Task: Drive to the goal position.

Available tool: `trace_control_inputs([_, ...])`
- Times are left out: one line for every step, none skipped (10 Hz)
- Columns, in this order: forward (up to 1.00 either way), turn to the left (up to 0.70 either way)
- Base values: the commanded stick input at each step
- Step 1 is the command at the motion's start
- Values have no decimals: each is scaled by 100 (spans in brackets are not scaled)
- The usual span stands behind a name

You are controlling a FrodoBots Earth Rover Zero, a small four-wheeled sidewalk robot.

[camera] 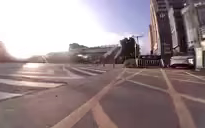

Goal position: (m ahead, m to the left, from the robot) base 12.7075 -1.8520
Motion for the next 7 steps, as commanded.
trace_control_inputs([70,-12])
trace_control_inputs([70,-2])
trace_control_inputs([70,0])
trace_control_inputs([70,0])
trace_control_inputs([70,0])
trace_control_inputs([70,0])
trace_control_inputs([70,0])
